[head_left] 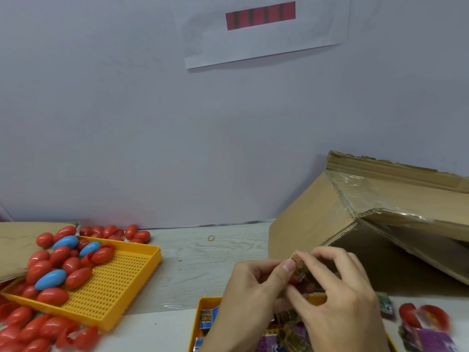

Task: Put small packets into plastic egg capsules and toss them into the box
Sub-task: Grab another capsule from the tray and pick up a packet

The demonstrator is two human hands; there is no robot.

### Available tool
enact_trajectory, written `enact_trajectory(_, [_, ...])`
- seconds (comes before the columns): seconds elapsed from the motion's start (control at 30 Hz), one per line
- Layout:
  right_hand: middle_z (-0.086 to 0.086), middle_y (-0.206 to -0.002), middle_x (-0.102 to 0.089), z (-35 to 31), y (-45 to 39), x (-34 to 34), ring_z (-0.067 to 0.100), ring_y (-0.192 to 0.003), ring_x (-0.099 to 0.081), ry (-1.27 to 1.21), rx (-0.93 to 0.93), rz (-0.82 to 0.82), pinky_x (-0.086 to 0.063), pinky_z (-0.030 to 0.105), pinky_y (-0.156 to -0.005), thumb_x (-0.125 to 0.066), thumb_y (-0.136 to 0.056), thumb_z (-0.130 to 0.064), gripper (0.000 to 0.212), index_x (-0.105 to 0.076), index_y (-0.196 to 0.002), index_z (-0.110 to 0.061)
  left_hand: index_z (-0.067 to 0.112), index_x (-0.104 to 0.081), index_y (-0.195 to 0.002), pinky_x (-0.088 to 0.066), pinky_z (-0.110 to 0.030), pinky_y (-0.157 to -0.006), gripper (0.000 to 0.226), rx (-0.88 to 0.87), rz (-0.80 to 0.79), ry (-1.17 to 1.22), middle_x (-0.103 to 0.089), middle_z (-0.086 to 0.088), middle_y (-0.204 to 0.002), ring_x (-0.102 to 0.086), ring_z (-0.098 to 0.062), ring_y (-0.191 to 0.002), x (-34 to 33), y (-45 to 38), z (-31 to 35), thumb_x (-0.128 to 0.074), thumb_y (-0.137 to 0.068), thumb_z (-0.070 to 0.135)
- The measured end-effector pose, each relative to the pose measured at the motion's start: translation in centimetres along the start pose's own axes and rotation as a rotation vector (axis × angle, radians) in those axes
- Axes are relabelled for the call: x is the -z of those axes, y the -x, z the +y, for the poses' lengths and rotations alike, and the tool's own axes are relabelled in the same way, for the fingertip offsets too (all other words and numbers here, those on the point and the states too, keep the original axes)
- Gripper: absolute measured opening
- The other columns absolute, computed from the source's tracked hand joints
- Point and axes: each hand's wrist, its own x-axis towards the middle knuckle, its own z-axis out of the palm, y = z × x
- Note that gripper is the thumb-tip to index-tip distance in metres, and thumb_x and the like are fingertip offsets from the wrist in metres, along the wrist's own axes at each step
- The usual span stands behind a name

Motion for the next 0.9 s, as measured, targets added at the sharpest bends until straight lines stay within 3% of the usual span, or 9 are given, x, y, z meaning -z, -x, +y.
enact_trajectory(0.1, [0.001,-0.087,-0.058,-0.03,-0.04,-0.07,0.021,-0.077,-0.055,0.008,-0.005,0.007,-0.053,0.031,-0.055,-0.092,-0.045,-0.014,0.048,-0.076,-0.09,-0.013,0.004,-0.078,-0.096,-0.06,-0.031,-0.074,0.031,-0.012,0.025,0.028,-0.074,-0.022,-0.097,-0.073,-0.034,-0.09,-0.33,0.0,-0.12,-0.069,-0.078,0.028])
enact_trajectory(0.23, [-0.002,-0.088,-0.059,0.16,-0.14,-0.01,0.017,-0.077,-0.058,-0.064,-0.028,0.024,-0.046,0.016,-0.061,-0.093,-0.045,-0.017,0.047,-0.076,-0.089,-0.017,-0.003,-0.075,-0.095,-0.061,-0.036,-0.07,0.035,0.02,0.022,0.114,-0.071,-0.03,-0.097,-0.072,-0.038,-0.088,-0.67,0.07,0.08,-0.071,-0.076,0.026])
enact_trajectory(0.4, [-0.005,-0.086,-0.06,-0.11,-0.18,-0.02,0.018,-0.073,-0.06,-0.11,-0.014,0.087,-0.048,0.026,-0.06,-0.08,-0.059,-0.029,0.027,-0.076,-0.084,-0.022,-0.002,-0.075,-0.093,-0.059,-0.032,-0.067,0.038,0.009,-0.024,0.059,-0.072,-0.024,-0.086,-0.073,-0.029,-0.075,-0.51,0.1,0.08,-0.068,-0.081,0.033])
enact_trajectory(0.53, [-0.003,-0.086,-0.06,-0.27,-0.15,-0.01,0.02,-0.073,-0.059,-0.052,-0.021,0.111,-0.054,0.034,-0.058,-0.076,-0.059,-0.029,0.029,-0.077,-0.086,-0.019,0.003,-0.077,-0.094,-0.06,-0.031,-0.069,0.036,0.006,-0.009,0.05,-0.073,-0.026,-0.089,-0.075,-0.028,-0.078,-0.74,0.13,-0.3,-0.067,-0.08,0.035])
enact_trajectory(0.73, [0.001,-0.089,-0.062,0.23,-0.14,0.01,0.02,-0.074,-0.06,-0.05,-0.054,0.065,-0.054,0.028,-0.055,-0.092,-0.054,-0.016,0.038,-0.077,-0.089,-0.014,-0.005,-0.073,-0.098,-0.061,-0.033,-0.064,0.046,0.046,-0.024,0.112,-0.073,-0.028,-0.086,-0.075,-0.03,-0.076,-0.94,0.36,-0.44,-0.068,-0.075,0.035])
enact_trajectory(0.8, [0.001,-0.09,-0.062,0.33,-0.2,0.06,0.018,-0.074,-0.06,-0.066,-0.046,0.038,-0.049,0.019,-0.06,-0.093,-0.05,-0.013,0.044,-0.077,-0.091,-0.014,-0.006,-0.071,-0.103,-0.06,-0.033,-0.063,0.045,0.049,-0.015,0.116,-0.072,-0.03,-0.088,-0.074,-0.031,-0.076,-0.86,0.42,-0.3,-0.069,-0.077,0.03])
enact_trajectory(0.9, [0.001,-0.091,-0.062,0.31,-0.3,0.08,0.019,-0.076,-0.061,-0.084,-0.038,0.006,-0.045,0.019,-0.068,-0.093,-0.049,-0.013,0.047,-0.077,-0.093,-0.014,-0.005,-0.071,-0.104,-0.061,-0.035,-0.066,0.037,0.031,0.005,0.094,-0.07,-0.033,-0.091,-0.073,-0.035,-0.076,-0.72,0.16,-0.19,-0.069,-0.079,0.023])
